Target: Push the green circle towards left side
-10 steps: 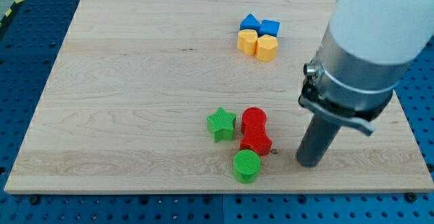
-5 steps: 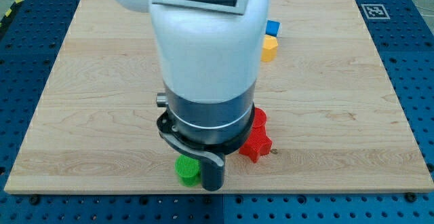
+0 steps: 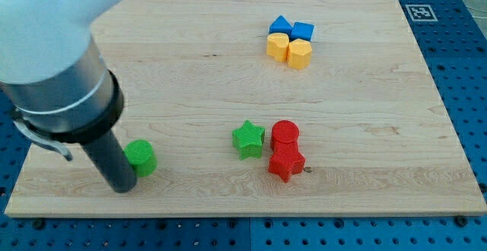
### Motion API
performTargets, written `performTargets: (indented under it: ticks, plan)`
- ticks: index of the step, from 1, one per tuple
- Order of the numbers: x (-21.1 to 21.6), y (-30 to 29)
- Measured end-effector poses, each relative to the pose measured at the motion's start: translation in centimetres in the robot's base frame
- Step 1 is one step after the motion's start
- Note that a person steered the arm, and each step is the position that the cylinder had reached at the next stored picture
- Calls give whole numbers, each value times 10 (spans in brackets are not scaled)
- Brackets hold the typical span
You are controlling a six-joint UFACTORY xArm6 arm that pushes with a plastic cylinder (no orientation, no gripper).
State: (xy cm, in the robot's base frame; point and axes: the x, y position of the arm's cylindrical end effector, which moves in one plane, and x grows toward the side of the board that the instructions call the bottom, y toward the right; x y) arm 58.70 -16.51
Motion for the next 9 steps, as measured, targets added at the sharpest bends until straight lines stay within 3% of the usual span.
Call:
performTargets:
  ticks: [2, 5, 7, 8, 9]
  plan:
    - [-6, -31]
    - [15, -32]
    - [-54, -10]
    - [-66, 7]
    - [-45, 11]
